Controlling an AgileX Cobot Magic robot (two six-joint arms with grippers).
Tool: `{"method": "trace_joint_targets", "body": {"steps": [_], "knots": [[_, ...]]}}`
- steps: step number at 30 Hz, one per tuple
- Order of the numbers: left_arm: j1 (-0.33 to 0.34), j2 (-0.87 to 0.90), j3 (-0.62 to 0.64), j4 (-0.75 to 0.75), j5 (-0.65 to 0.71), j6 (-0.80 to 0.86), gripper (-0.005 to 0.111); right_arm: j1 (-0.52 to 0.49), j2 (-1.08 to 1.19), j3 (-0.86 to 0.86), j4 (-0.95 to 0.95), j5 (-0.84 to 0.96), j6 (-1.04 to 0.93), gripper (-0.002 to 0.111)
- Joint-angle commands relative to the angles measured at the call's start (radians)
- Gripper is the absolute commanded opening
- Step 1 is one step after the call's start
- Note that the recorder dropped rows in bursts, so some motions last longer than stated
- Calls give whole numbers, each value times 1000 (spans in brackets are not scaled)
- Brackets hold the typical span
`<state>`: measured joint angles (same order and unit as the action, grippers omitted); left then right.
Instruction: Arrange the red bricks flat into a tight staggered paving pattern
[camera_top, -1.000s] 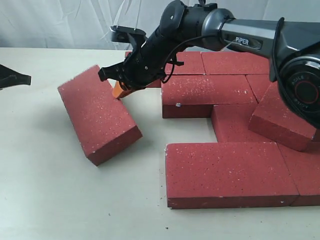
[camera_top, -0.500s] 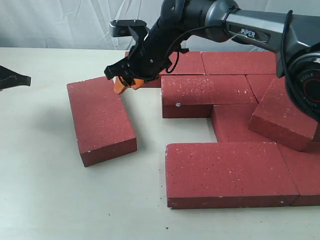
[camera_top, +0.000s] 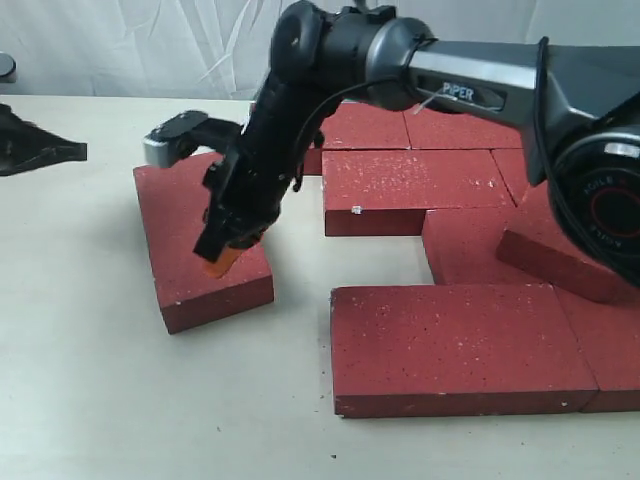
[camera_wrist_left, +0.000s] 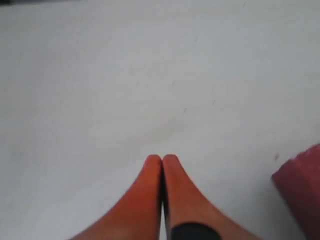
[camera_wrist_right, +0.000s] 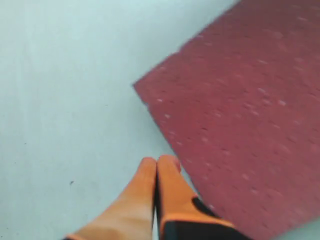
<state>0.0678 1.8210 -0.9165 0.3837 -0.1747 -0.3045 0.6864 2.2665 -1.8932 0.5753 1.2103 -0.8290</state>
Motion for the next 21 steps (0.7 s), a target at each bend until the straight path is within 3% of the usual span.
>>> {"method": "trace_joint_targets", "body": {"steps": [1, 4, 8, 13, 16, 18, 20, 21], "knots": [[-53, 79, -74, 54, -108, -44, 0, 120, -7, 5, -148, 11, -50, 0], [-70, 135, -203, 105, 53, -108, 0, 214, -7, 7, -361, 11, -54, 0], [-96, 179, -289, 104, 123, -133, 0, 244, -7, 67, -361, 11, -222, 0], [-179, 203, -408, 104, 267, -130, 0, 244, -7, 85, -389, 11, -235, 0], [-210, 239, -539, 64, 450, -74, 0, 244, -7, 85, -389, 11, -235, 0], [-219, 302, -689, -301, 646, 304, 0, 244, -7, 85, -389, 11, -235, 0], [-212, 345, -782, -571, 726, 558, 0, 242, -7, 85, -391, 11, -232, 0], [-212, 359, -805, -602, 744, 584, 0, 241, -7, 85, -389, 11, -232, 0]]}}
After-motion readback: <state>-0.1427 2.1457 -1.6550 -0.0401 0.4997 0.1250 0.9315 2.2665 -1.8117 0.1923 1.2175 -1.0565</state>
